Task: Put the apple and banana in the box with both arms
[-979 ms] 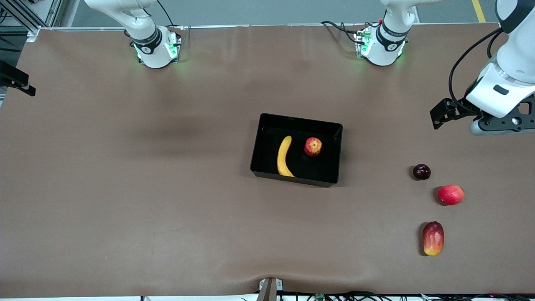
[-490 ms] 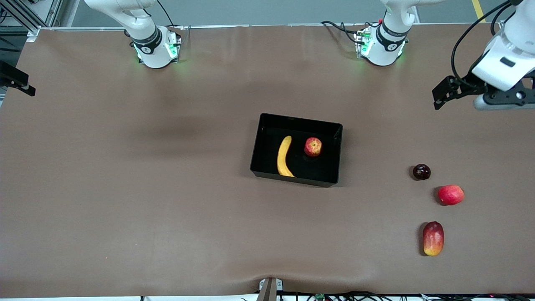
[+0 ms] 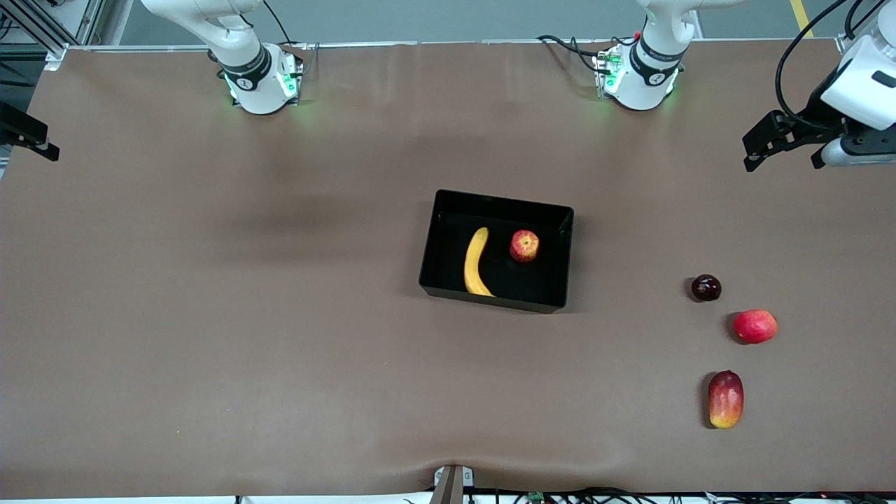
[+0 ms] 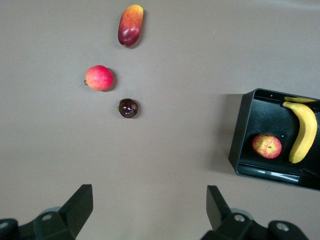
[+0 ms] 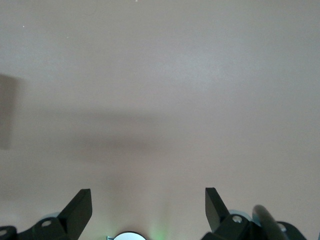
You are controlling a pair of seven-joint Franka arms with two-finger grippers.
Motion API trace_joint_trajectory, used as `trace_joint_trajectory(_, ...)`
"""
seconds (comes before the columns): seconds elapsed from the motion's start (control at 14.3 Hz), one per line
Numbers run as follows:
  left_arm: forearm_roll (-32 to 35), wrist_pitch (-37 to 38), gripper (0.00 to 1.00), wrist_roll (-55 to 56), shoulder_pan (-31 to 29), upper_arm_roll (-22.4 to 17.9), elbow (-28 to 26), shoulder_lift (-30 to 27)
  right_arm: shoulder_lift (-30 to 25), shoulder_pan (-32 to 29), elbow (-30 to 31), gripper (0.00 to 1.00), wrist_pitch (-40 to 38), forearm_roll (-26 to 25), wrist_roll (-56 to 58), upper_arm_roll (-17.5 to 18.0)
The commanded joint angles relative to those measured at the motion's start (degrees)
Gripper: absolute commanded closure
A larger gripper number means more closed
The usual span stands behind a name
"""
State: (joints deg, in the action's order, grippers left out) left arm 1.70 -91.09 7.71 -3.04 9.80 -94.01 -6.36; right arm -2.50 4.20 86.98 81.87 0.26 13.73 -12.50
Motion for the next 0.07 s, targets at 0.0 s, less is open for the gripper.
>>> trace_joint_trajectory(0.0,-1.5,1.4,0.0,-1.6,-0.2,-0.4,0.8,-0.3,0.5,-0.8,-1.1,0.0,-0.3,1.0,-0.4,0.3)
